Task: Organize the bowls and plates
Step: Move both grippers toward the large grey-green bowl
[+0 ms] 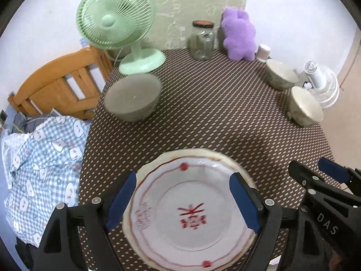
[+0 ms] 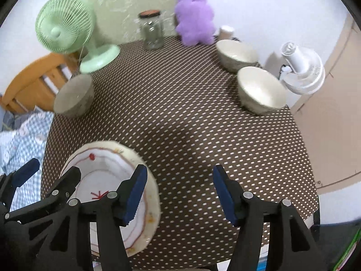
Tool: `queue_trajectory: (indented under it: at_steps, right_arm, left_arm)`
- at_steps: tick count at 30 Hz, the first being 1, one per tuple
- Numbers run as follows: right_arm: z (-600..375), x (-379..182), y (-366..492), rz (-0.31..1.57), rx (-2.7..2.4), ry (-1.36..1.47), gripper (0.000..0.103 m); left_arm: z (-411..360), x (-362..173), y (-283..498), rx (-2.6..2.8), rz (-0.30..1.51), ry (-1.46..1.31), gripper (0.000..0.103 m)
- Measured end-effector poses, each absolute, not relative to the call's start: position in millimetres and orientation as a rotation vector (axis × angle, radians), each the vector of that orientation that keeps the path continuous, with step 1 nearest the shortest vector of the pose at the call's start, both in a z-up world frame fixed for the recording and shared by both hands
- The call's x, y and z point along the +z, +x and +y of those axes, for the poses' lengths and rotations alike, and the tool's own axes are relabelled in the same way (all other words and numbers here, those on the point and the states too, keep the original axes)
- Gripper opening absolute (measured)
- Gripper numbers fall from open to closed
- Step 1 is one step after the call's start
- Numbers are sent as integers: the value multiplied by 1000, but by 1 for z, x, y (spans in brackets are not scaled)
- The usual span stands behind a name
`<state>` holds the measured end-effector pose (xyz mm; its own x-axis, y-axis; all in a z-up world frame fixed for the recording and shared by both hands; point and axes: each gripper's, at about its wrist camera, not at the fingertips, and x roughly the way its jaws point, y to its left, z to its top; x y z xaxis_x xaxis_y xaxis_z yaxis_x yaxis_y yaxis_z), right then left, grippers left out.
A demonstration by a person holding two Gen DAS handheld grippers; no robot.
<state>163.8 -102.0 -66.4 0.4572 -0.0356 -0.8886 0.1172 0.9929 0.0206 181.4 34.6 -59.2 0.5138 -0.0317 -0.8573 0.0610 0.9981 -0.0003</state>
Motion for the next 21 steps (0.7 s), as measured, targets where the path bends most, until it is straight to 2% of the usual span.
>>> queue_trajectory:
  at_steps: [9, 21]
  right_arm:
    - [-169, -52, 168, 1033, -114, 118, 64]
    - [-268, -49, 219, 1054, -38, 138, 64]
  left_arm:
    - [-24, -42, 194, -62, 999, 29, 88]
    - [-111, -37, 235, -13, 1018, -23, 87]
